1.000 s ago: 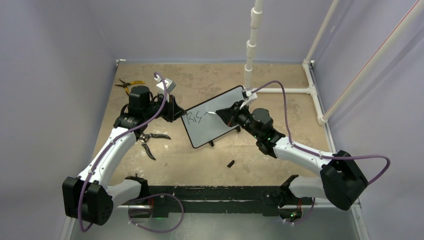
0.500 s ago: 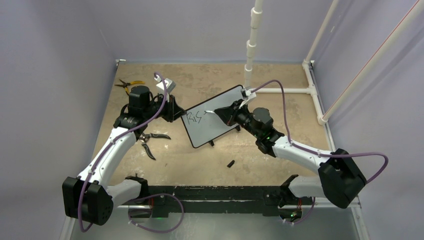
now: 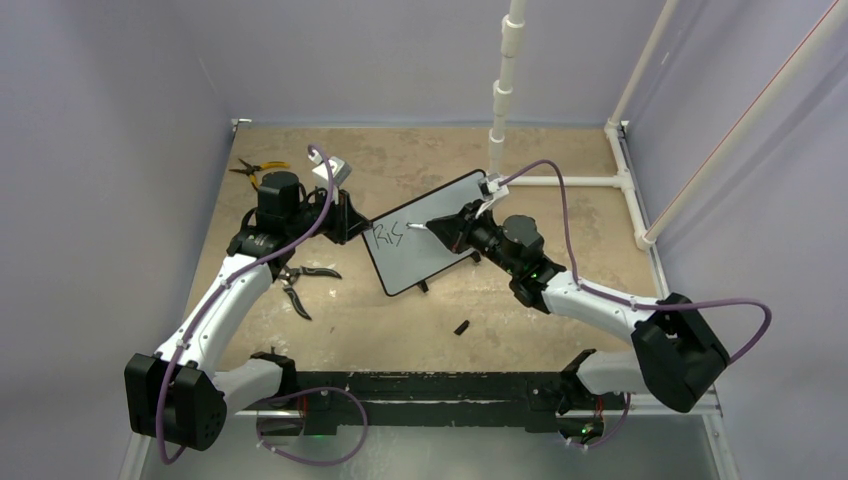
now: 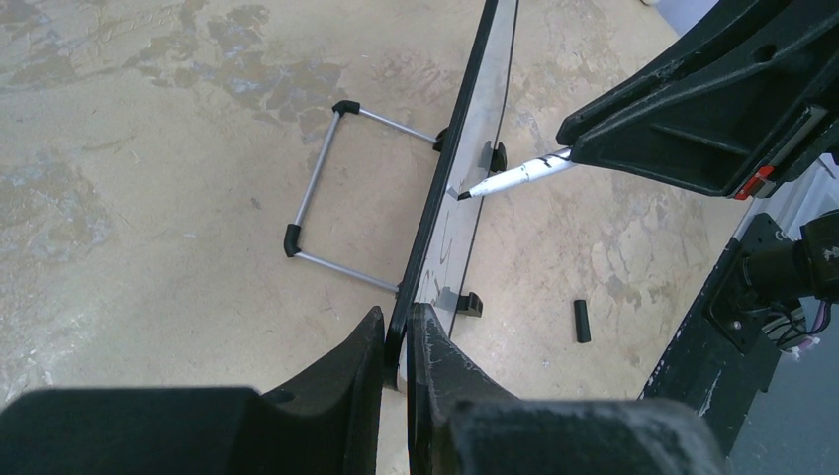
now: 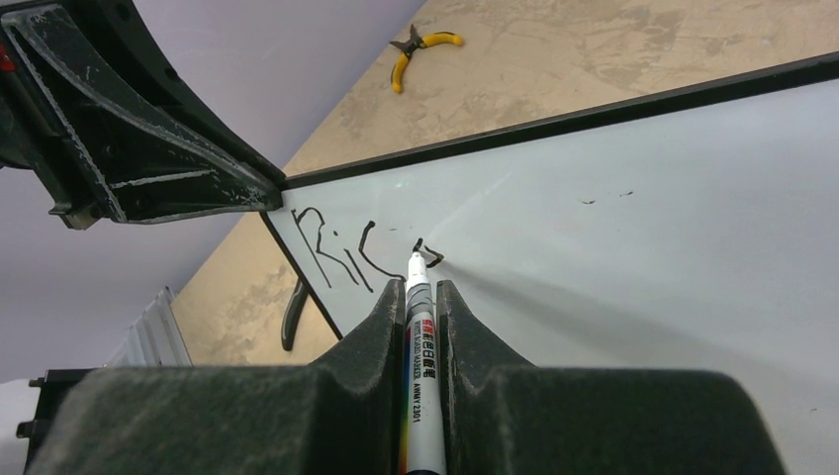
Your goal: Write a sentence on the whiteboard
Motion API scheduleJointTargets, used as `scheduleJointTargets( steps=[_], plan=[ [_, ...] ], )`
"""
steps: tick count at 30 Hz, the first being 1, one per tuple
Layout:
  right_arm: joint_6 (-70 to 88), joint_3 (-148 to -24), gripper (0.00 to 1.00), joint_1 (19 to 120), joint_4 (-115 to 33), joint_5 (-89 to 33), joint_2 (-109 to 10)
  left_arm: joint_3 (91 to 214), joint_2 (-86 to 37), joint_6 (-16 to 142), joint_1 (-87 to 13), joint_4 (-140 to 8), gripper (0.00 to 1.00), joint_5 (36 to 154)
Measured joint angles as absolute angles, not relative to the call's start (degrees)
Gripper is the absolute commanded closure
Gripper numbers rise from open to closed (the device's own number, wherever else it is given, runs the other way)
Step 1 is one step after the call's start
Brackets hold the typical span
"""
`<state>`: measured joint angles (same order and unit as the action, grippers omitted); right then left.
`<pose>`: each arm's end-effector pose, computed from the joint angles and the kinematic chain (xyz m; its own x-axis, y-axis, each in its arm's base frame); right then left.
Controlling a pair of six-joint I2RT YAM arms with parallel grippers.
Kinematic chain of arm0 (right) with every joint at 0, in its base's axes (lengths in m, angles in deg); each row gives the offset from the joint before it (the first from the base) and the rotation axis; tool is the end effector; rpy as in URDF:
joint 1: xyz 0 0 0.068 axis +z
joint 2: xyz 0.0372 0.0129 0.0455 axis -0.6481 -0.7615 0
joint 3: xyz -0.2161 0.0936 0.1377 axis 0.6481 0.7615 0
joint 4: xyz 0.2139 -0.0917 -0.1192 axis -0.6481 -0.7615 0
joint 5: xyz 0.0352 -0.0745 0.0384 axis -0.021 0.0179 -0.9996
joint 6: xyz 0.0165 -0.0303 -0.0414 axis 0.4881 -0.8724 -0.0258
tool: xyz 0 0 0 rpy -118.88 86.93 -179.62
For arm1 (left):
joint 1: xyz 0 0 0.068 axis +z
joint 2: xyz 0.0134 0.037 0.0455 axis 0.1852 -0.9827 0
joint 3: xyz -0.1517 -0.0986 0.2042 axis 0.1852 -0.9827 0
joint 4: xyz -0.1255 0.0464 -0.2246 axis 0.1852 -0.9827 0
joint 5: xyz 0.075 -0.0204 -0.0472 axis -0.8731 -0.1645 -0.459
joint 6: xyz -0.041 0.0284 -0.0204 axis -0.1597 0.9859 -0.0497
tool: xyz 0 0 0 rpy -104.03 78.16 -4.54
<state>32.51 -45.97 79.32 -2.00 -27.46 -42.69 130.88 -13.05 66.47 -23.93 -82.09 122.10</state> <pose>0.2196 0.1830 0.2605 -0.3673 0.3483 -0.8624 -0.6187 0.6008 0.5062 0.2358 -0.0767 0.3069 -0.5289 0.0129 -0.8486 0.6236 0.6840 -0.3784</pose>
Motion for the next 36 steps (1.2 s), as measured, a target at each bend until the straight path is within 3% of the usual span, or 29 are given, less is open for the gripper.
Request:
scheduleJointTargets(
  steps=[36],
  plan=[
    [33.1,-44.55,1.0,79.42,-6.15,-25.78,-41.51,130.88,-13.05,66.47,-23.93,-82.07,1.0,122.08]
  ],
)
